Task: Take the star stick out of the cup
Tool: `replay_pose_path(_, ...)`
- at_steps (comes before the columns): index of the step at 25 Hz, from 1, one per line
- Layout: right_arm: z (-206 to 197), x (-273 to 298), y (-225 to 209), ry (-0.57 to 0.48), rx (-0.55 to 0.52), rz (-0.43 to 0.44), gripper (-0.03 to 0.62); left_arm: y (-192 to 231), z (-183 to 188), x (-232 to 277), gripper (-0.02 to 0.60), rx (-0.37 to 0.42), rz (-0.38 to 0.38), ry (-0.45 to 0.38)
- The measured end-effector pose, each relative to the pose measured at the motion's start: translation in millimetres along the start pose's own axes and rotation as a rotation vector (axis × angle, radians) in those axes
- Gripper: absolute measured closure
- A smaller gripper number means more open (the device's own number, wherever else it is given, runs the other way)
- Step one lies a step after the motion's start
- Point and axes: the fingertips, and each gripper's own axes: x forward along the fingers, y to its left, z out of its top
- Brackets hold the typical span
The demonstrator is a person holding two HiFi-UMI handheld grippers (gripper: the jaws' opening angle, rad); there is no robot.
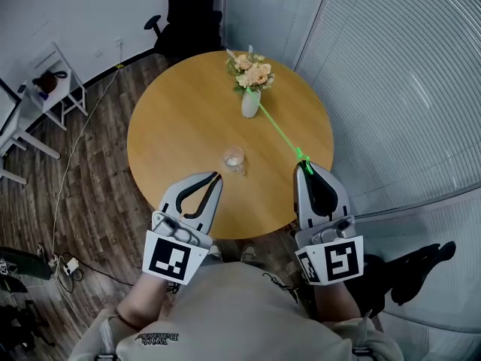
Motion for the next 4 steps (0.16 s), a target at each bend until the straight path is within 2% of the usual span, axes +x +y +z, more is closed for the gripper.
replay_pose_path(4, 1.0, -2.0, 4.1, 0.006, 0.003, 0.005, 0.559, -0.8, 1.7, -3.5, 0.551, 0.000, -0.002, -0.003)
